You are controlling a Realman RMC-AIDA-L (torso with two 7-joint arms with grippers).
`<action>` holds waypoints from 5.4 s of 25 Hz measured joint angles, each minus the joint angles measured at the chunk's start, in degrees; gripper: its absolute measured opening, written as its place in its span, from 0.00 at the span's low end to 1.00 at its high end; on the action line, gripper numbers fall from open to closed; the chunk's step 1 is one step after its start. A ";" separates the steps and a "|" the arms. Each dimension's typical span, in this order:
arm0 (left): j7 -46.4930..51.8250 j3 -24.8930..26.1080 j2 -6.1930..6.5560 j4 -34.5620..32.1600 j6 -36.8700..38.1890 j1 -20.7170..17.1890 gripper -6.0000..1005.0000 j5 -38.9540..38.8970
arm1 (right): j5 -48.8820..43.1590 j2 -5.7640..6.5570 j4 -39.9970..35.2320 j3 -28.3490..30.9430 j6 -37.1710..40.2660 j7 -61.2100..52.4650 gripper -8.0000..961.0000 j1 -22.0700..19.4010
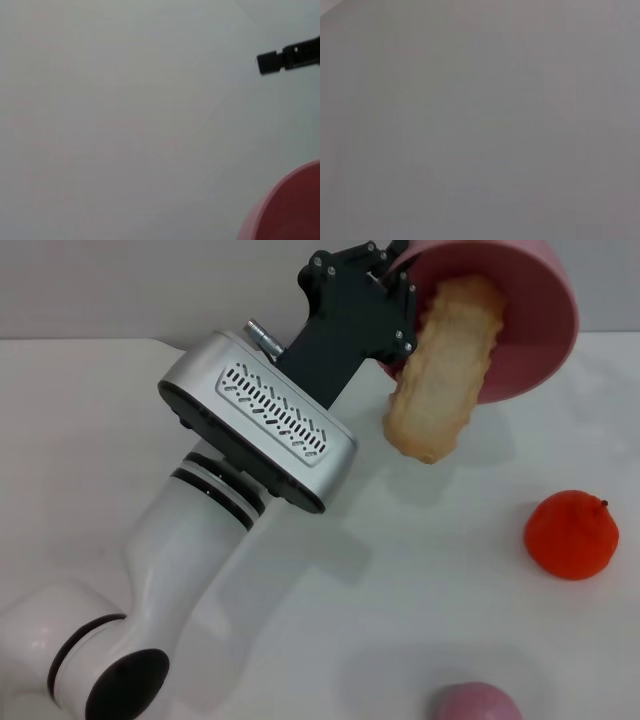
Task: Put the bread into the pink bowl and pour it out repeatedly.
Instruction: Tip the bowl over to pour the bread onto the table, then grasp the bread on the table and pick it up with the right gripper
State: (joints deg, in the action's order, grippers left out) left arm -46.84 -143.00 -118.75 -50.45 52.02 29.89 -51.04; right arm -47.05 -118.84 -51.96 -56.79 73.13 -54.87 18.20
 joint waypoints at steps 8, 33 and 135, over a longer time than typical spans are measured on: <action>0.00 0.42 -0.08 0.52 0.30 0.21 0.05 -0.02 | 0.02 -0.08 -1.43 2.30 0.01 2.44 0.47 -0.30; -0.01 -0.48 -0.17 2.09 10.62 -0.19 0.05 -0.03 | 0.03 -0.17 -3.94 1.65 0.44 3.11 0.49 0.61; 3.53 82.18 4.36 0.97 -105.71 17.08 0.05 4.47 | -98.05 2.91 -18.27 -25.75 23.95 -73.55 0.66 24.96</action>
State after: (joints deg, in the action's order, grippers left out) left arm -43.31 -60.82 -114.39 -49.48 -53.69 46.98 -46.58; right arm -145.09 -115.93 -70.23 -82.55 97.07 -128.42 43.16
